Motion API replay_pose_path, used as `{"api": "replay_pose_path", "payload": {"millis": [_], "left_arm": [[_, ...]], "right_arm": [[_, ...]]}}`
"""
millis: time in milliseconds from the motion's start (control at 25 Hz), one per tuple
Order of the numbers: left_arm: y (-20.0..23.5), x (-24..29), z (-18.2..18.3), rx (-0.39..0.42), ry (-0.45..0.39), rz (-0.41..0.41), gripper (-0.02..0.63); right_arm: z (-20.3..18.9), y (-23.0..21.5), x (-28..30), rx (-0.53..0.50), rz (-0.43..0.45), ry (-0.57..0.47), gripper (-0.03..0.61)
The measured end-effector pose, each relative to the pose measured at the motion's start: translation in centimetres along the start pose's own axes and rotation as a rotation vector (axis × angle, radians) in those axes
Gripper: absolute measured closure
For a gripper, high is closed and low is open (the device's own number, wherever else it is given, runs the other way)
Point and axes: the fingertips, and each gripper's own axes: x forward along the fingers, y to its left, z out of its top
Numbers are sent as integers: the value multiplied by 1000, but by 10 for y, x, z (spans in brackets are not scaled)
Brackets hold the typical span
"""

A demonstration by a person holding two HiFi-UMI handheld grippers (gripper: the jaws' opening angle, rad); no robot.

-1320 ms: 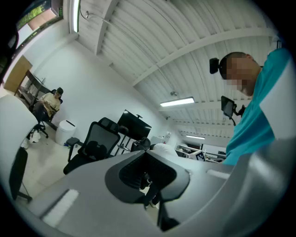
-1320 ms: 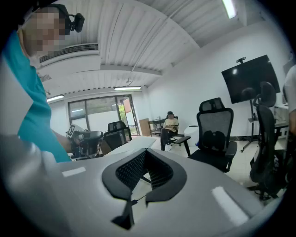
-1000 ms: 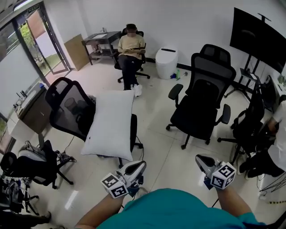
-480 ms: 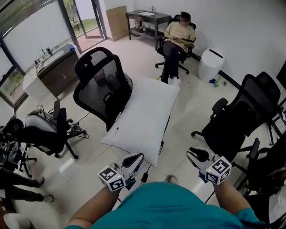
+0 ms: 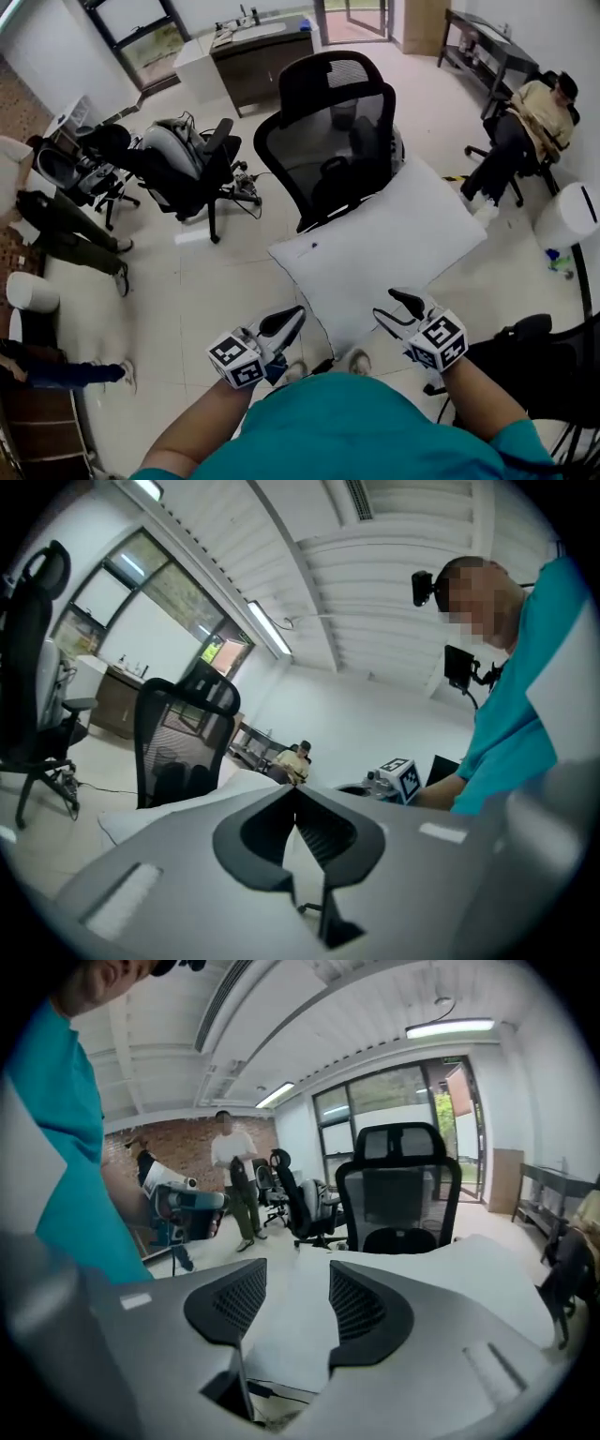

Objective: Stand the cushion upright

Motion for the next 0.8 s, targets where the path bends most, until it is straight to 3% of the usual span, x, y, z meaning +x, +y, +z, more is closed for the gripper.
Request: {"api": "replay_pose_path", "payload": {"millis": [200,320,600,800], "left_arm": [[15,-22,-9,-33,-44,136,601],[28,-43,-15,-63,-63,180,601],[76,-87,-33,-140,-36,152,601],[108,-114,-43,-185,-5,115,601]], "right_arm": [[-8,12,78,-90,143,165,262],[-26,29,131,-118,148,281,187],[-97,15,242,-222,-146,516,-13],[-149,-13,271,-419,-324,639,-15]]}}
